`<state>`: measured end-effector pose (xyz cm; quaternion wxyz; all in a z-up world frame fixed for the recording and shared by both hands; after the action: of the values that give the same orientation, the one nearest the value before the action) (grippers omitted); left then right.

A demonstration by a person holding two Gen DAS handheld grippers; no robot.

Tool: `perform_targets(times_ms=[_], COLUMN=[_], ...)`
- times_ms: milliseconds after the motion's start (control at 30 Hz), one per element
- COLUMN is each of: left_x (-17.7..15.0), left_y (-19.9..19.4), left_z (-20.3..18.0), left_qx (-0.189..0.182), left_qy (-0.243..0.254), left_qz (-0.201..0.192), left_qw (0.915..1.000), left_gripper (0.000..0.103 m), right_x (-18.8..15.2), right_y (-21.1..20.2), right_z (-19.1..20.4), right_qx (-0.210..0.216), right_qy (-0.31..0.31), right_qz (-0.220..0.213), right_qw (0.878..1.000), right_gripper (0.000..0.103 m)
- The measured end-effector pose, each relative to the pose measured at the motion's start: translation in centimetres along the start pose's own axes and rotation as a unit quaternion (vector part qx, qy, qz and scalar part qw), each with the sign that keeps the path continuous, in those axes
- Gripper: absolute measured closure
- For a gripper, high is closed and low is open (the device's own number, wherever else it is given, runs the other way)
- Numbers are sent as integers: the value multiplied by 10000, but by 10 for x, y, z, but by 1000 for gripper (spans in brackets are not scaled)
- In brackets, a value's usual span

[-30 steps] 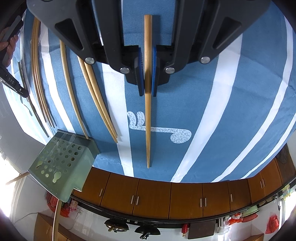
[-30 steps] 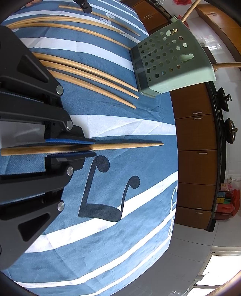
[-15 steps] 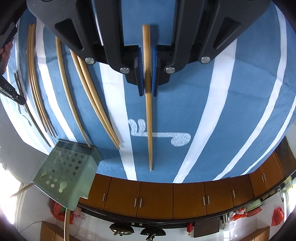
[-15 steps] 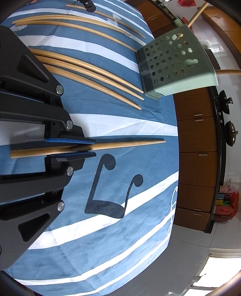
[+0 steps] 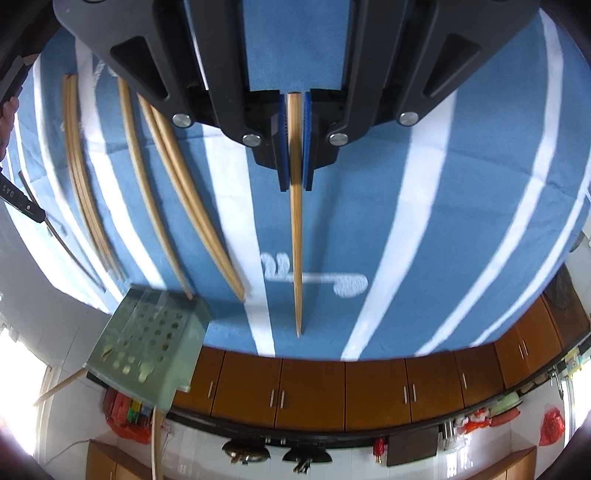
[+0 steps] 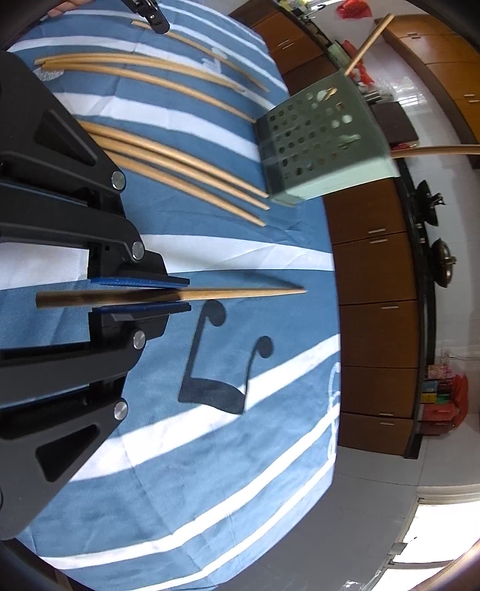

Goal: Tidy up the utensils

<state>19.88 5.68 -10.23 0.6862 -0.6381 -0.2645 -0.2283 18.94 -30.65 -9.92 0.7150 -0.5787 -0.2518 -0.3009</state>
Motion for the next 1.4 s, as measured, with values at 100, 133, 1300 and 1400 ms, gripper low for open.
perform_targets(times_ms=[100,133,1300,1400], left_x=[10,15,48,51], left_y=[-19,-25,-82,-88], left_z=[5,6,25,26], left_qx=[-28,-42,-87,-82], left_qy=[-72,-103,-488,-514], left_qz=[-273,-367,-1207,-1304], left_qw=[9996,9993,9915,9901], left_gripper=[95,95,95,95], right_x=[10,15,-19,-4], right_y=[-17,-25,-28,-46], right_z=[0,1,-24,-19], right_qx=[44,69,96,115], right_qy=[9,17,-142,-215], right_qz=[-272,-402,101,-283], right_qw=[9996,9992,9998,9993], right_gripper=[95,95,96,96])
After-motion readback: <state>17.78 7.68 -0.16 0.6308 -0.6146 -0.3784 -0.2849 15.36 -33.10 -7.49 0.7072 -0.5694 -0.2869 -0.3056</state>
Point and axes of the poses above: each gripper's, at about its wrist camera, not at the fingertips, and y roughly the way its jaws point, z to its left, x to its top, the point moved 3 cm from there along y, roughly the way its jaws point, and after that the axes turned 9 degrees about x, right-handed, at the moved point
